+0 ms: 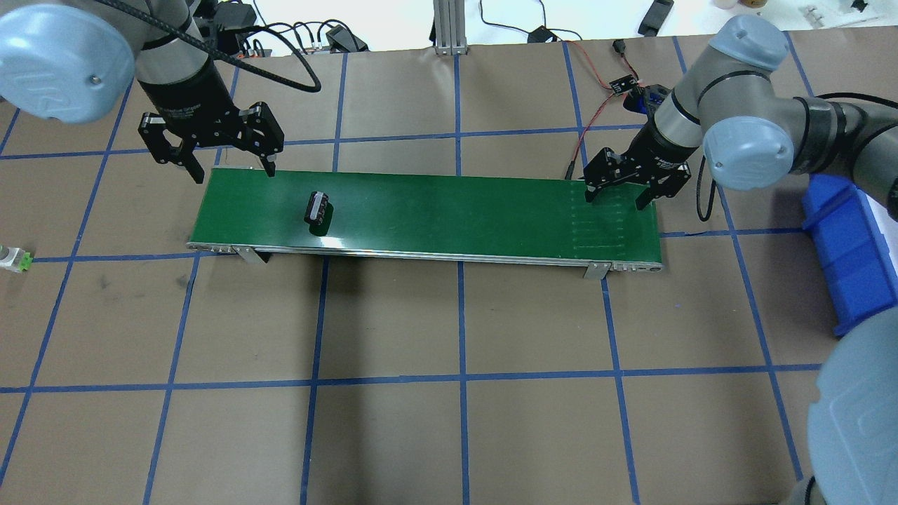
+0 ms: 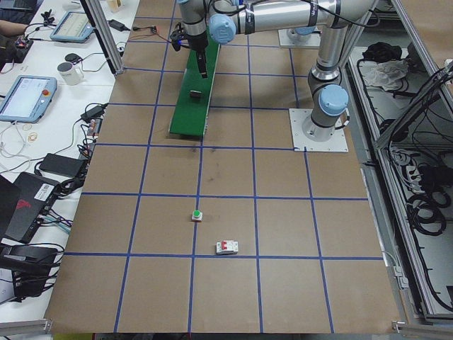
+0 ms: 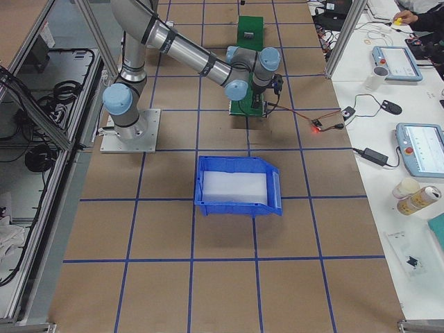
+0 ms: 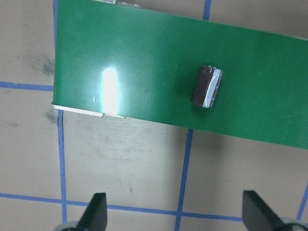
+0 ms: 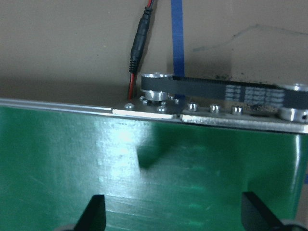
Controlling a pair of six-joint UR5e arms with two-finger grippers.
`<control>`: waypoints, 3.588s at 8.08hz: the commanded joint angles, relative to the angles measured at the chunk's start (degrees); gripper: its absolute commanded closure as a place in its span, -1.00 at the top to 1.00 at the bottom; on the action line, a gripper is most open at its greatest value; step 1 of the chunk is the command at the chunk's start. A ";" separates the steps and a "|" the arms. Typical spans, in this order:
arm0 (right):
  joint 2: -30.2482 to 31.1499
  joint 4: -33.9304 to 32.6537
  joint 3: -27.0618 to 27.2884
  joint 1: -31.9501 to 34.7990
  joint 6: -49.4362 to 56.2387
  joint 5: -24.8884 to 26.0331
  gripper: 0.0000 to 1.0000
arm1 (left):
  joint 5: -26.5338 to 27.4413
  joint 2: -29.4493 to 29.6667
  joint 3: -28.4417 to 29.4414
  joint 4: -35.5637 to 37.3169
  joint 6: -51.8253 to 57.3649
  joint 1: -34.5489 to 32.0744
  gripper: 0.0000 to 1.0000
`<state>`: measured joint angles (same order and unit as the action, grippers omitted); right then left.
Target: Move capacitor from left to right
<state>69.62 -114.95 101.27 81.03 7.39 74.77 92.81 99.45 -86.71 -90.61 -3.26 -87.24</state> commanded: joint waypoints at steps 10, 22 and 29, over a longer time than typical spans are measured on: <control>0.35 2.01 1.12 0.00 -0.01 0.11 1.00 | -0.26 -10.06 2.60 -2.56 -3.06 -3.20 1.00; 0.34 1.93 1.12 0.00 -0.10 0.03 1.00 | -0.08 -10.51 2.51 -0.89 -2.80 -3.20 1.00; 0.17 1.75 1.12 0.00 -0.10 0.03 1.00 | -0.08 -10.59 2.51 -0.45 -2.80 -3.20 1.00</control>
<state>69.80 -113.20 102.39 81.03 7.38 74.87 92.72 88.81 -84.24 -91.10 -6.07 -90.44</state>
